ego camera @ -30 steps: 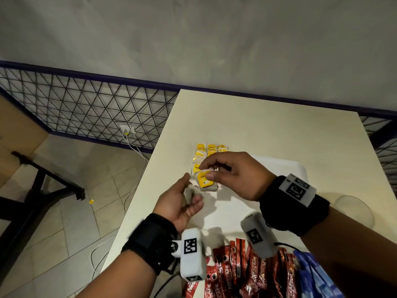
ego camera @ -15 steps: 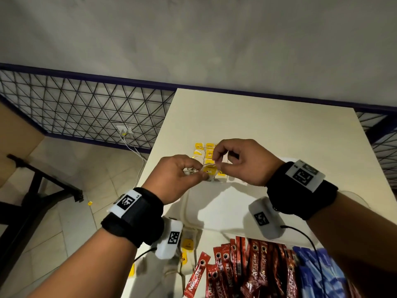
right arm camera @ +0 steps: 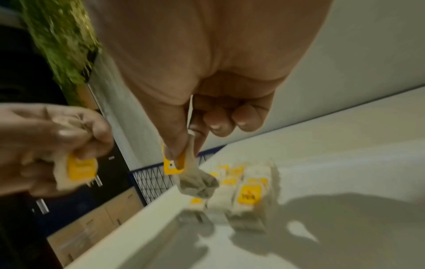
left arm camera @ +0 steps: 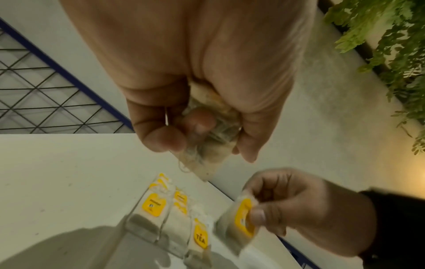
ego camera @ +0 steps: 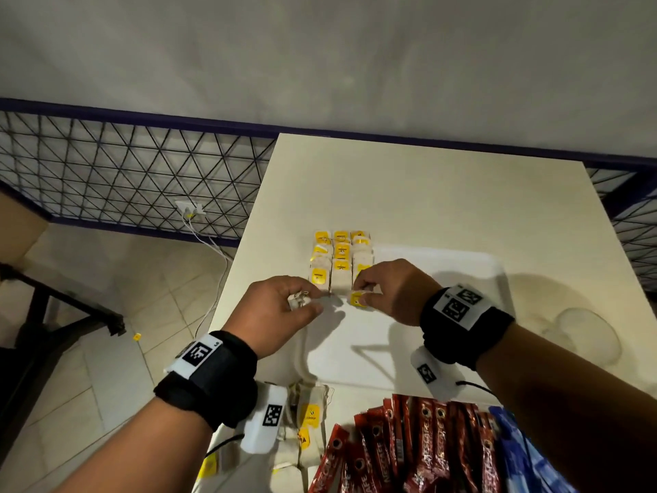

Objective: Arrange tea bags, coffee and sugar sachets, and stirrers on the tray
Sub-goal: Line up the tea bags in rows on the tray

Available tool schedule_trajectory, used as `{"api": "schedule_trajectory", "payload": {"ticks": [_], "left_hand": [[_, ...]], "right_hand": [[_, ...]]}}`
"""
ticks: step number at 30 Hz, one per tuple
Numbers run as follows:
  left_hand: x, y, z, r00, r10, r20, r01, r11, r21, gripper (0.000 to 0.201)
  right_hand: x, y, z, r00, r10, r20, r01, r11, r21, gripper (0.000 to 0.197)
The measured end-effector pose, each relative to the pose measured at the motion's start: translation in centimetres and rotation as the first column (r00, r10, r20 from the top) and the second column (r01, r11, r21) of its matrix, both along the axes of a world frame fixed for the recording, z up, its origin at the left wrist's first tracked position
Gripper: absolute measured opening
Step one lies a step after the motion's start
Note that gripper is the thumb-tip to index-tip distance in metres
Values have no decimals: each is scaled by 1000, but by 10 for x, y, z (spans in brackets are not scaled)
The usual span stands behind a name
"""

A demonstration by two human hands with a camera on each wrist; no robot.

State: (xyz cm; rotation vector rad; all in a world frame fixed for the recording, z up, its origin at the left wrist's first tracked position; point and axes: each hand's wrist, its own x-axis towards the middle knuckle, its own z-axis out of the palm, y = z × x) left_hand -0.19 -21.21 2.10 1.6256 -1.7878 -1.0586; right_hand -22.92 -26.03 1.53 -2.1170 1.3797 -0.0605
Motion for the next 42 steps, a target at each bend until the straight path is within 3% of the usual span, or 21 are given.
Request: {"api": "schedule_trajectory", "payload": {"ticks": [6, 13, 25, 33, 36, 37, 38, 40, 42], "left_hand": [[18, 1, -15, 1000, 29, -2, -29, 999, 28, 16], [31, -1, -21, 998, 56, 19, -57, 997, 45, 13], [29, -1, -16, 997, 77, 9, -77, 994, 71, 15], [22, 3, -12, 995, 104, -12, -102, 991, 91, 12], [18, 5, -11, 977, 178, -118, -156, 973, 172, 10], [16, 6, -10, 937, 259, -234, -202, 949, 243, 8], [14, 8, -9, 850, 366, -378, -234, 906, 351, 7], [8, 9, -7, 539, 585, -606, -152, 775, 613, 11], [7, 8, -7, 226, 734, -640, 10, 656, 755, 33]], "right_hand": [[-4, -10, -45, 991, 5, -136, 18, 986, 166, 16], [-5, -32, -57, 985, -130, -109, 148, 974, 171, 16], [1, -49, -71, 963, -188, -195, 214, 969, 123, 15], [1, -46, -73, 969, -173, -175, 195, 974, 116, 14], [1, -43, -72, 965, -209, -159, 222, 973, 69, 24], [2, -42, -71, 964, -224, -144, 231, 972, 38, 27], [3, -40, -67, 966, -234, -112, 236, 972, 5, 28], [10, -35, -54, 976, -215, 23, 216, 975, -55, 25], [22, -28, -36, 969, -135, 206, 160, 981, -110, 21]]}}
